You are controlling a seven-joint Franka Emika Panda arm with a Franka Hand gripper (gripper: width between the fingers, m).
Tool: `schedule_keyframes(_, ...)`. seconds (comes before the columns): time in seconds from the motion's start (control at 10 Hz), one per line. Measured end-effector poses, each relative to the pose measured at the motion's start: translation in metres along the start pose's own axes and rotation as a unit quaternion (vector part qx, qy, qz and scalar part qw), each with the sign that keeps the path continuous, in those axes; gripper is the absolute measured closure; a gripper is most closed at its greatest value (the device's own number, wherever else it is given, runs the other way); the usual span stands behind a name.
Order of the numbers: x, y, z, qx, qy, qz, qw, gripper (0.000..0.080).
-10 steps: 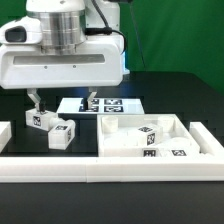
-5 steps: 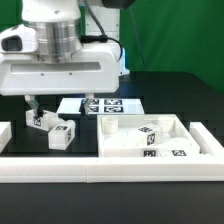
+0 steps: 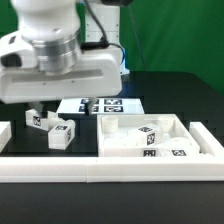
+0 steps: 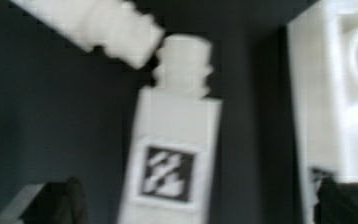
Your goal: Assemble one leg
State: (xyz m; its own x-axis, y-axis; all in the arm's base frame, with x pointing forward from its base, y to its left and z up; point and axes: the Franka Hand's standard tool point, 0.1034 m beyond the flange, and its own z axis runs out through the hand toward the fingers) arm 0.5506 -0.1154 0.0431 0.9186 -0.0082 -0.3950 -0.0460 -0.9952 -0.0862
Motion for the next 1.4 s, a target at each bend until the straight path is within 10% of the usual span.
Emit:
schedule_keyframes(0.6, 0.002, 0.009, 0.004, 0.014, -0.124, -0.026, 0.992, 0.015)
schedule_keyframes(0.8, -0.009, 0.011, 0.013, -0.003, -0.166, 0.045, 0.985, 0.015)
schedule_keyframes(0.9, -0.003, 0.02, 0.015, -0.041, -0.182, 0.046, 0.981, 0.015)
schedule_keyframes(1.4, -0.001, 0.016, 0.014, -0.045, -0.19, 0.038, 0.98, 0.015)
